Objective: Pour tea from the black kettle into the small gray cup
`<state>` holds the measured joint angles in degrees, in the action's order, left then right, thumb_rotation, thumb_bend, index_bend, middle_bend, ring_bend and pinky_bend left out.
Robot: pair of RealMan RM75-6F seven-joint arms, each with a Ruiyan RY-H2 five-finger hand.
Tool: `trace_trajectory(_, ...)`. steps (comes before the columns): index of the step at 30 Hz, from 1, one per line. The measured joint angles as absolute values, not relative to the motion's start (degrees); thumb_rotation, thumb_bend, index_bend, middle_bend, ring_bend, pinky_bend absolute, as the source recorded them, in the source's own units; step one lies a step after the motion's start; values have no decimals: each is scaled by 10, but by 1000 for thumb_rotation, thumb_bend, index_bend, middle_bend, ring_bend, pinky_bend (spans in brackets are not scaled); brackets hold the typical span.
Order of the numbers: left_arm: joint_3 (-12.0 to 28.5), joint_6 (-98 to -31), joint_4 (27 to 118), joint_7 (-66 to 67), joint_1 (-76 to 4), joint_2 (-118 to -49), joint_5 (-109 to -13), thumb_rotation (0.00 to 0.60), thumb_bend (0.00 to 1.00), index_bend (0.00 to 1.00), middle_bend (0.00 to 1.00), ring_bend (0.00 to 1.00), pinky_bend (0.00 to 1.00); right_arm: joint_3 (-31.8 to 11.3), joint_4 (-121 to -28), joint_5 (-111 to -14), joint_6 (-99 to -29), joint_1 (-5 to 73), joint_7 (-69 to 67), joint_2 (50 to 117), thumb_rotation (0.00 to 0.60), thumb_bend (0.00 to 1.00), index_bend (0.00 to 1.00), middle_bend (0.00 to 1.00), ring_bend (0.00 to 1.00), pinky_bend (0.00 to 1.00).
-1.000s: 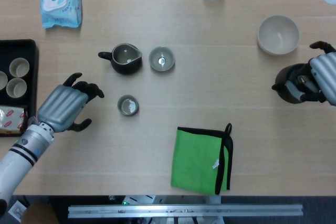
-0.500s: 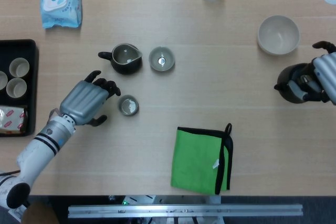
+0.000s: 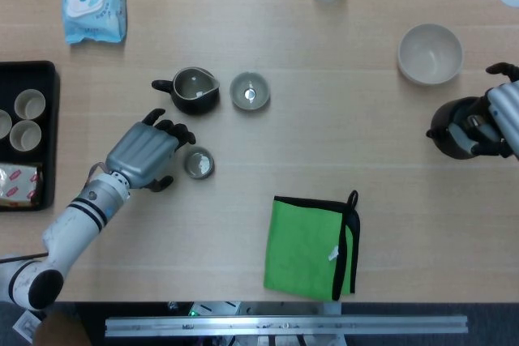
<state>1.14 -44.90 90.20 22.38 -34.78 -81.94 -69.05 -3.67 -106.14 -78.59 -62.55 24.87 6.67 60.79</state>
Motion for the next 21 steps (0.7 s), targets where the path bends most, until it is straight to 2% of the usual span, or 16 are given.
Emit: trace_trajectory(21,0,-457,884,235,-369,-858,-661,600,278,242,213,195,87,-35,-1058,-794,-628,243,51,601,459,355,1000,970,952,215)
